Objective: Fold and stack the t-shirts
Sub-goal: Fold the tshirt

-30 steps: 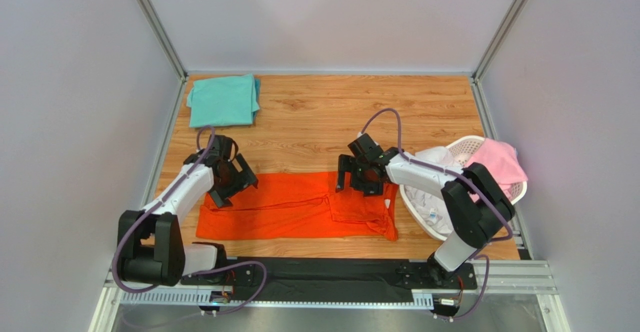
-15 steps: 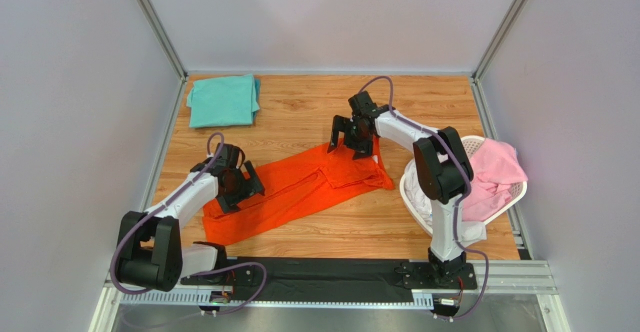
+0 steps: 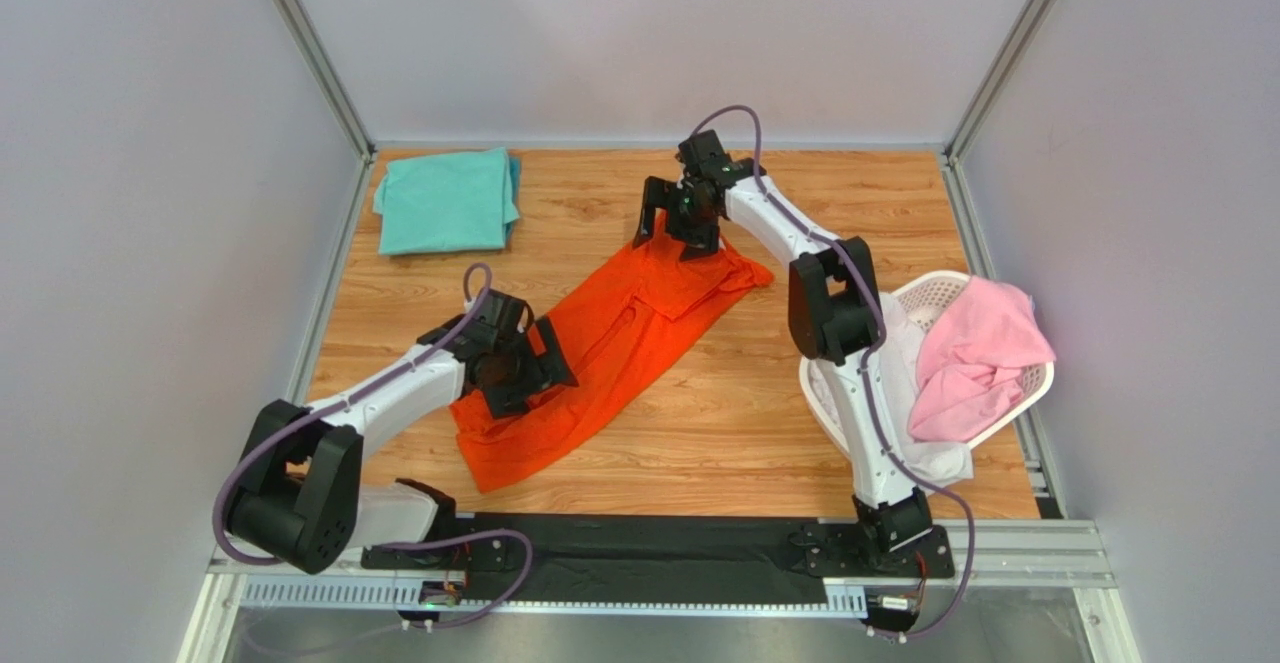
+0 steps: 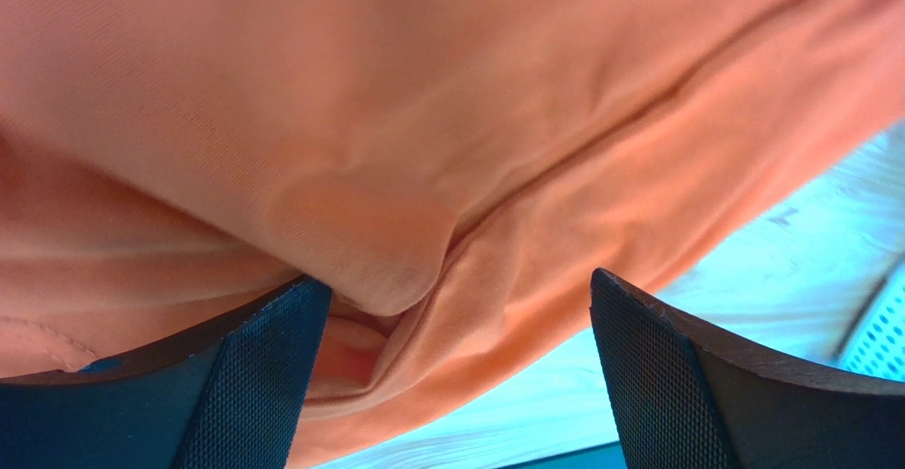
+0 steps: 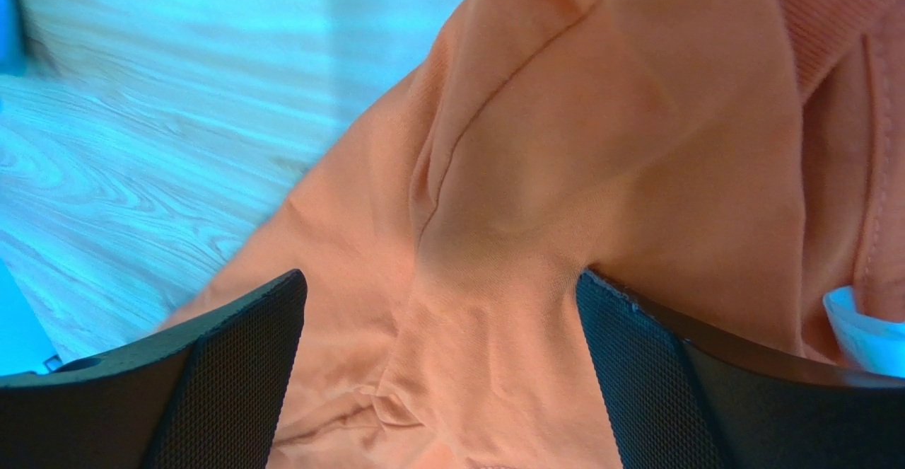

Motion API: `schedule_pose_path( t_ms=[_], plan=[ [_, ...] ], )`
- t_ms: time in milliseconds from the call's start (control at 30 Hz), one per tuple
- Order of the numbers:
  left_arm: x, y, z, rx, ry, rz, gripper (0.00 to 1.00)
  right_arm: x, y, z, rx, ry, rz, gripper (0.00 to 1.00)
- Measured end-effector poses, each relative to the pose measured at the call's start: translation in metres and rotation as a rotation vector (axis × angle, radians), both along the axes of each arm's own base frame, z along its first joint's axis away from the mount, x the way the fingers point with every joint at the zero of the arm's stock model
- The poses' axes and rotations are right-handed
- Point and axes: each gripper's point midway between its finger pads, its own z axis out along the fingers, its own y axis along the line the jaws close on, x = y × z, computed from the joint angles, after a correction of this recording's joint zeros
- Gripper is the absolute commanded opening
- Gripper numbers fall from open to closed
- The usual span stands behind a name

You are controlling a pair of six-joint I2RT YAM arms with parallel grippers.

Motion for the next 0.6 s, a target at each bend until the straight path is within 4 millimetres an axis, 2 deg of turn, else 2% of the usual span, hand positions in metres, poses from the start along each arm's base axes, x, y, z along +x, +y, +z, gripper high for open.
schedule_pose_path(
  t_ms=[200,433,600],
  plan=[
    [-0.010,-0.036,0.003,-0.061,0.000,-0.040,1.00,0.034,0.020,0.006,0.082,-0.059,0.023,1.00],
    [-0.047,-0.084,0.005,-0.115,0.032,-0.108,1.00,0.061,0.052,0.013,0.278,-0.110,0.020,1.00],
    [-0.062,-0.108,0.006,-0.127,0.027,-0.142,1.00,0.076,0.070,0.017,0.378,-0.152,0.010,1.00]
  ],
)
